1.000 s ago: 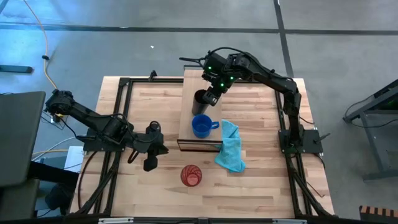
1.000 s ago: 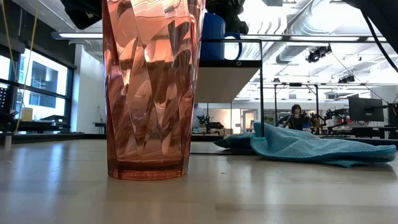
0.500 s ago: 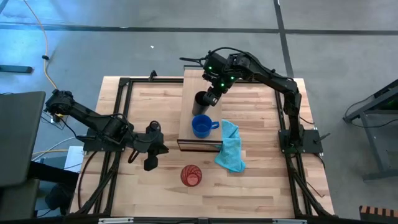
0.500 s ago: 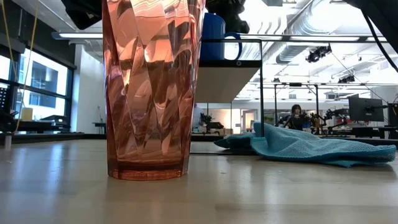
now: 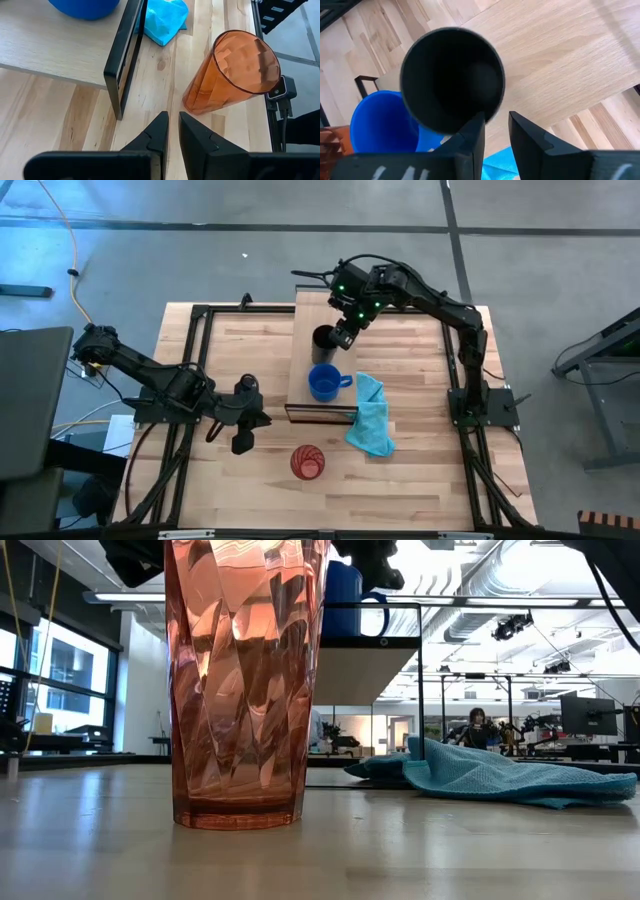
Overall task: Stack small to large cups/mugs on shelf
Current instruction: Put the black cup on the shelf, then put the red glass cup on the shelf
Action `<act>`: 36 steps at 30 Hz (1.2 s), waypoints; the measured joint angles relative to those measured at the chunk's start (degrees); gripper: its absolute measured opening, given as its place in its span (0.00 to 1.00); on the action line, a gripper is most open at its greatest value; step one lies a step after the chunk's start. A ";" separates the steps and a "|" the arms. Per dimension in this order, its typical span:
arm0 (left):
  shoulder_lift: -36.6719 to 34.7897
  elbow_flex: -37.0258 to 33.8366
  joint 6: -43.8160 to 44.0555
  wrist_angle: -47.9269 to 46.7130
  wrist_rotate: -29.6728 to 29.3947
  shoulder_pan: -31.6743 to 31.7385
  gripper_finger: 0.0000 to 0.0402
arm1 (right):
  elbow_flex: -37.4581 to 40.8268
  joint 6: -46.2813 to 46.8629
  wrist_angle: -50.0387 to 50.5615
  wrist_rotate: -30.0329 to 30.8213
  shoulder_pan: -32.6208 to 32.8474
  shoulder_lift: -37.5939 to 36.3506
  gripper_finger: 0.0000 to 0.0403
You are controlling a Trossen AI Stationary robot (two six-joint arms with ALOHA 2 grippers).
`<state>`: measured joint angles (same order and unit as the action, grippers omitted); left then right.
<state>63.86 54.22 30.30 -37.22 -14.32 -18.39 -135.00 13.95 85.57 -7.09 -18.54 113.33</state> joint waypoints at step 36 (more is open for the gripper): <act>-0.02 0.02 -0.37 0.16 1.29 0.00 0.08 | 0.04 -7.35 -13.70 0.80 -0.20 -8.79 0.29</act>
<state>63.83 54.24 29.93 -37.06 -13.04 -18.39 -134.96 6.59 71.87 -6.29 -18.74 104.54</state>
